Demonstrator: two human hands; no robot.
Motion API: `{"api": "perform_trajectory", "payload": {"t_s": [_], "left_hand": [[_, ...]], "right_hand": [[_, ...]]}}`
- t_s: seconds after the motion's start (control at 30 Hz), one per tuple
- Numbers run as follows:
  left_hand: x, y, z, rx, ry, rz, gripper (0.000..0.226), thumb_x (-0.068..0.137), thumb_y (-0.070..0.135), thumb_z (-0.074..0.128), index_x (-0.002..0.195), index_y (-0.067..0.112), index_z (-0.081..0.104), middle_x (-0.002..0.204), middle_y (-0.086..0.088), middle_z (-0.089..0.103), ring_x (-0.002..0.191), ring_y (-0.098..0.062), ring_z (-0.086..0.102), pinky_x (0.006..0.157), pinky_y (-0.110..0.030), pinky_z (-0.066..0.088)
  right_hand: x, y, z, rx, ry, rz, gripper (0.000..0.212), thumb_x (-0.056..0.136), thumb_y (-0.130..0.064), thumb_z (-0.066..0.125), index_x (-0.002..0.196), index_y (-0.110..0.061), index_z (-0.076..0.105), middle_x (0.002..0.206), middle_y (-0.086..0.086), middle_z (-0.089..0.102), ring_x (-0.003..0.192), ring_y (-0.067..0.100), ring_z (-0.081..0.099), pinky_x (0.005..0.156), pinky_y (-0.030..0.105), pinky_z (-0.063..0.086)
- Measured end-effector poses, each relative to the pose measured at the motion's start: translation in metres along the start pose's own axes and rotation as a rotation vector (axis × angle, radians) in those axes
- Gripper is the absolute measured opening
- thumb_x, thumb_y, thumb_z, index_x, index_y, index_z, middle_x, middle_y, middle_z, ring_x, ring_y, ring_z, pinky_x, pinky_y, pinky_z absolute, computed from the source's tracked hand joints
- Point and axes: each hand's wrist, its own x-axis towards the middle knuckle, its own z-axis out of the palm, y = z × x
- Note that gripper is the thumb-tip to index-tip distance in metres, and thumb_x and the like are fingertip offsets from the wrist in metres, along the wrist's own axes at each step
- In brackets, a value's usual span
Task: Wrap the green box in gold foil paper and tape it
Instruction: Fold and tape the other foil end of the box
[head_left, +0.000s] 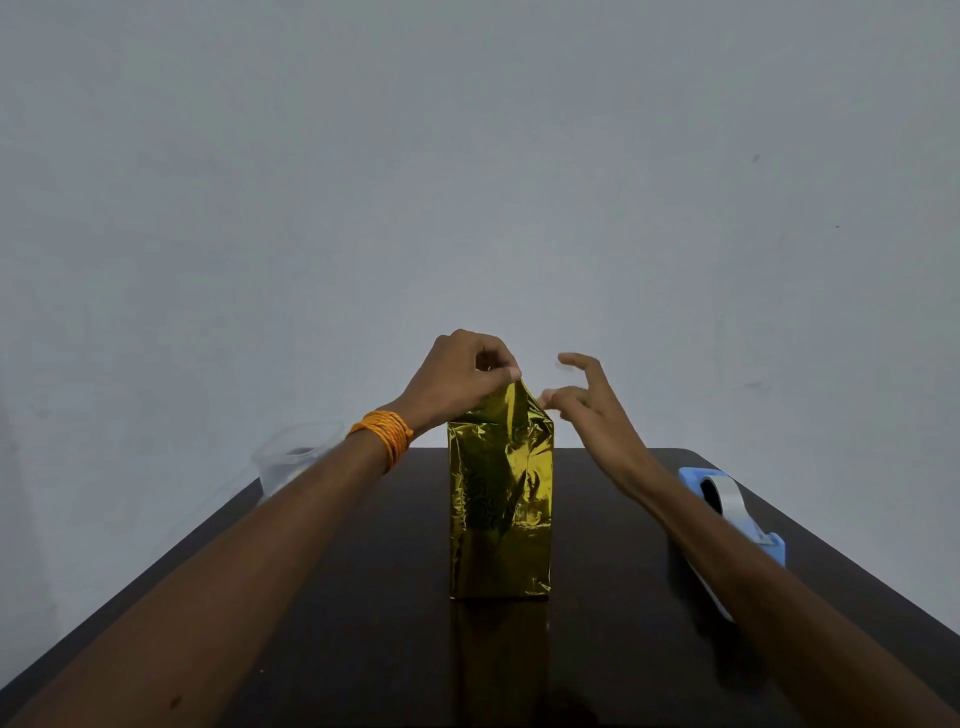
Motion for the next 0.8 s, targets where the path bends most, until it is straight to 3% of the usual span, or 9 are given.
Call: {"api": "perform_trajectory", "payload": {"t_s": [0.13, 0.3, 0.47, 0.57, 0.8], "left_hand": [[0.006, -0.001, 0.005, 0.027, -0.023, -0.008, 0.011, 0.091, 0.022, 0.068, 0.094, 0.014, 0.075, 0.091, 0.002, 0.071, 0.085, -0.008, 0.064, 0.071, -0.013, 0.047], [0.014, -0.008, 0.006, 0.056, -0.071, -0.044, 0.013, 0.088, 0.020, 0.070, 0.093, 0.010, 0.077, 0.088, 0.001, 0.072, 0.080, -0.006, 0.062, 0.067, -0.015, 0.046], [0.020, -0.020, 0.014, 0.077, -0.156, -0.110, 0.015, 0.087, 0.022, 0.072, 0.095, 0.010, 0.077, 0.094, 0.001, 0.071, 0.084, -0.007, 0.061, 0.067, -0.015, 0.045], [0.020, -0.029, 0.020, 0.074, -0.195, -0.122, 0.015, 0.085, 0.022, 0.074, 0.092, 0.010, 0.078, 0.097, 0.001, 0.072, 0.090, -0.011, 0.063, 0.072, -0.018, 0.048], [0.022, -0.038, 0.023, 0.032, -0.274, -0.134, 0.011, 0.083, 0.015, 0.075, 0.093, 0.011, 0.077, 0.084, 0.008, 0.067, 0.082, -0.008, 0.061, 0.067, -0.015, 0.046]], "right_hand": [[-0.009, 0.010, -0.006, -0.001, -0.008, 0.013, 0.042, 0.101, -0.031, 0.054, 0.140, -0.032, 0.038, 0.098, -0.030, 0.070, 0.114, 0.002, 0.056, 0.096, 0.032, 0.033], [-0.011, 0.013, -0.006, 0.010, -0.032, -0.014, 0.045, 0.095, -0.035, 0.056, 0.137, -0.039, 0.039, 0.103, -0.011, 0.074, 0.103, -0.007, 0.061, 0.088, 0.020, 0.038], [-0.011, 0.015, -0.006, 0.026, -0.028, -0.046, 0.047, 0.094, -0.032, 0.060, 0.137, -0.034, 0.040, 0.099, -0.006, 0.075, 0.102, 0.000, 0.065, 0.088, 0.018, 0.040], [-0.009, 0.017, -0.006, 0.031, -0.036, -0.048, 0.046, 0.098, -0.022, 0.061, 0.138, -0.032, 0.040, 0.098, -0.004, 0.076, 0.101, 0.003, 0.066, 0.088, 0.020, 0.041], [-0.006, 0.010, -0.003, 0.056, -0.024, 0.024, 0.051, 0.095, -0.023, 0.065, 0.138, -0.030, 0.040, 0.098, -0.007, 0.076, 0.094, -0.011, 0.063, 0.086, 0.015, 0.037]]}}
